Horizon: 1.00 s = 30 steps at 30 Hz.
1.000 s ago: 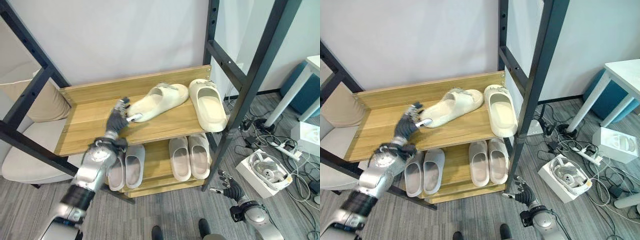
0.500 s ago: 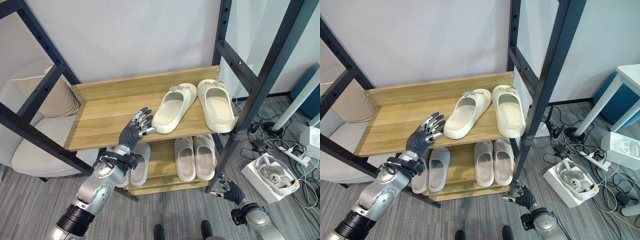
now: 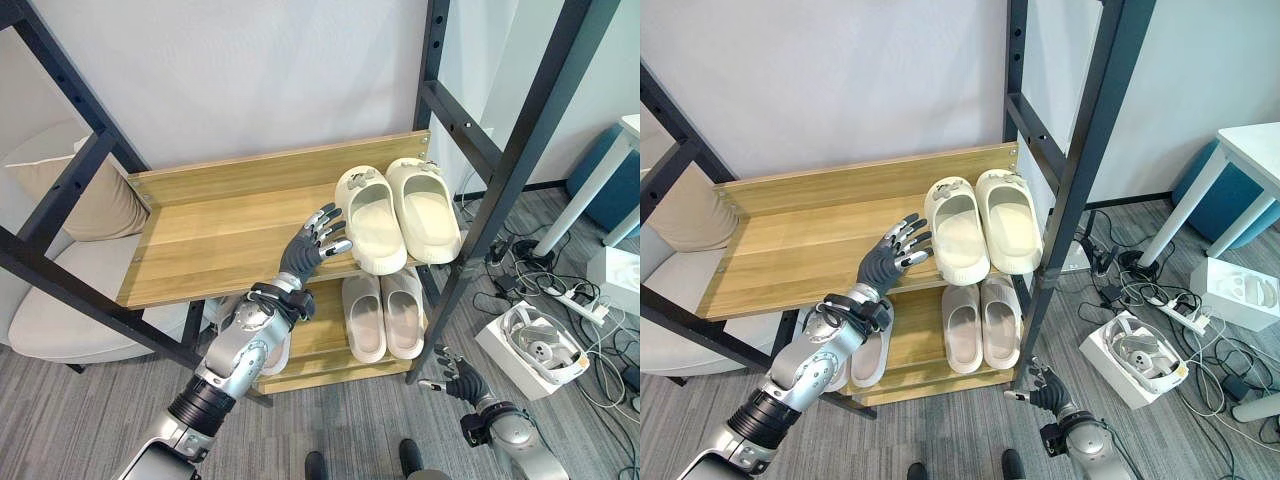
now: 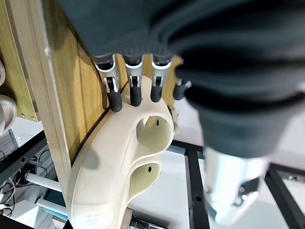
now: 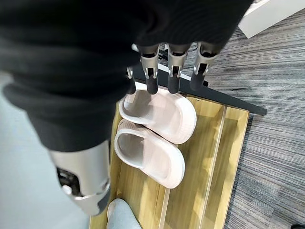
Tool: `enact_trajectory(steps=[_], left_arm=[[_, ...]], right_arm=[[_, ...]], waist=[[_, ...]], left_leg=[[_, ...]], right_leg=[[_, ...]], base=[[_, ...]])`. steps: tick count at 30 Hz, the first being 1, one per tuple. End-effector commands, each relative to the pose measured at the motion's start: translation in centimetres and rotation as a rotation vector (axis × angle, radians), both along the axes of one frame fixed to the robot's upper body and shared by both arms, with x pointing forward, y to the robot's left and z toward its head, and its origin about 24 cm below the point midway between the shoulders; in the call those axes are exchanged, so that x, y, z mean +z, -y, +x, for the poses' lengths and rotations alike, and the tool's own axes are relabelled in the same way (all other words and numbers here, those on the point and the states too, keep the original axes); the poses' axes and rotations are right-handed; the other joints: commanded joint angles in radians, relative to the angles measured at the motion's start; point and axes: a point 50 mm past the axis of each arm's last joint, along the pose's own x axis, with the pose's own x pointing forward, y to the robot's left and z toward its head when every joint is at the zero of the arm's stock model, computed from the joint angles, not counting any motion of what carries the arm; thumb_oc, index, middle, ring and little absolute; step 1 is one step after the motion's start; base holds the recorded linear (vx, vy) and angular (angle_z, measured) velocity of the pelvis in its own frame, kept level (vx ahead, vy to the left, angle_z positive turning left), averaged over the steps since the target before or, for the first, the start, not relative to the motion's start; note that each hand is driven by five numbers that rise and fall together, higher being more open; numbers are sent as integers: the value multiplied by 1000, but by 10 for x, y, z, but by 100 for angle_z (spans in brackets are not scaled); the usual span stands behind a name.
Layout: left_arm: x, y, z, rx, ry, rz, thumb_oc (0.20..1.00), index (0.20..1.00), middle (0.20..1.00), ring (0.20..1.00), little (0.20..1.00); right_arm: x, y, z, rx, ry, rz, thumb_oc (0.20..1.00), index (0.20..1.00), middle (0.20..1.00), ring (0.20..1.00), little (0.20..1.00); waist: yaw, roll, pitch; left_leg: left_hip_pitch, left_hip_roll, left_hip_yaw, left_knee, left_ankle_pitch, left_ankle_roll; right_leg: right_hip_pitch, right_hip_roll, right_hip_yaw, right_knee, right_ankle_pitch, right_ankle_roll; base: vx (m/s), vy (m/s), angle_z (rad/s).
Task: Arrange the slippers neatly on the shoe rack.
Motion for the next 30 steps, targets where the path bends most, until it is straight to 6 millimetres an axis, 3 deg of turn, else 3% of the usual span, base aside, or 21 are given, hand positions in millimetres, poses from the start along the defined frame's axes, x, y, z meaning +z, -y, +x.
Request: enact_trajectory(steps=[1, 5, 8, 12, 14, 17, 18, 19, 20, 21, 24, 29, 30], left_arm=[[33, -7, 19, 94, 186, 82, 1000, 1000, 1000, 1000, 1000], [60, -25, 21, 257, 345, 103, 1000, 1000, 1000, 1000, 1000], [93, -31, -1, 251, 526, 16, 1000, 1000, 1000, 1000, 1000], [124, -21, -34, 26, 706, -120, 1000, 1000, 1000, 1000, 1000], [130, -4, -55, -220, 748, -126, 1000, 1000, 1000, 1000, 1000], [125, 8, -67, -402, 720, -102, 1000, 1000, 1000, 1000, 1000], [118, 16, -70, -496, 676, -94, 1000, 1000, 1000, 1000, 1000], [93, 31, -74, -646, 546, -56, 1000, 1000, 1000, 1000, 1000], [76, 35, -74, -684, 468, -30, 1000, 1000, 1000, 1000, 1000], [76, 35, -74, -685, 467, -30, 1000, 1000, 1000, 1000, 1000], [24, 35, -79, -747, 271, 94, 1000, 1000, 1000, 1000, 1000], [-43, 7, -84, -636, 37, 282, 1000, 1000, 1000, 1000, 1000], [-73, -12, -89, -516, -72, 335, 1000, 1000, 1000, 1000, 1000]], right_arm=[[12, -10, 13, -2, 92, 61, 1000, 1000, 1000, 1000, 1000], [11, -11, 13, -18, 111, 61, 1000, 1000, 1000, 1000, 1000], [11, -9, 11, -43, 122, 70, 1000, 1000, 1000, 1000, 1000], [5, -11, 4, -44, 99, 100, 1000, 1000, 1000, 1000, 1000], [3, -15, 4, -30, 86, 119, 1000, 1000, 1000, 1000, 1000], [3, -18, 4, -3, 81, 125, 1000, 1000, 1000, 1000, 1000], [4, -20, 6, 12, 82, 126, 1000, 1000, 1000, 1000, 1000], [6, -23, 9, 52, 88, 119, 1000, 1000, 1000, 1000, 1000], [7, -23, 11, 62, 90, 114, 1000, 1000, 1000, 1000, 1000], [7, -23, 11, 61, 90, 115, 1000, 1000, 1000, 1000, 1000], [8, -22, 16, 75, 95, 103, 1000, 1000, 1000, 1000, 1000], [8, -24, 19, 79, 98, 107, 1000, 1000, 1000, 1000, 1000], [8, -23, 19, 62, 103, 110, 1000, 1000, 1000, 1000, 1000]], waist=[[8, -53, 7], [15, -58, 8], [24, -64, 10], [33, -69, 4], [41, -71, 0], [44, -73, -5], [44, -73, -7], [44, -71, -10], [44, -71, -11], [45, -71, -11], [46, -70, -14], [48, -70, -16], [55, -73, -16]], left_leg=[[51, -16, -35, -5, -92, 0], [49, -17, -45, -5, -91, -1], [48, -18, -53, -5, -90, -3], [49, -17, -56, -5, -93, -5], [49, -16, -59, -5, -95, -6], [50, -16, -61, -5, -97, -6], [51, -17, -61, -5, -98, -6], [53, -16, -58, -5, -99, -6], [55, -15, -58, -5, -99, -5], [56, -15, -57, -5, -99, -5], [61, -14, -56, -5, -101, -4], [71, -14, -53, -5, -105, -1], [74, -12, -55, -5, -104, 0]], right_leg=[[4, -33, -57, 0, -47, 21], [11, -33, -68, 0, -51, 18], [17, -33, -79, 0, -53, 18], [25, -35, -87, 0, -56, 20], [28, -36, -93, 0, -55, 20], [31, -36, -96, 0, -56, 22], [32, -36, -96, 0, -57, 22], [35, -35, -96, 0, -57, 23], [37, -34, -97, 0, -57, 23], [37, -34, -97, 0, -57, 23], [42, -32, -96, 0, -57, 23], [48, -30, -93, 0, -59, 21], [49, -30, -93, 0, -60, 19]], base=[[0, 0, 0], [0, 0, 0], [-8, -2, 3], [-8, 12, 11], [-14, 13, 10], [-3, 2, 3], [0, 0, 0], [0, 0, 0], [0, 0, 0], [0, 0, 0], [-5, 12, -2], [0, 0, 0], [0, 0, 0]])
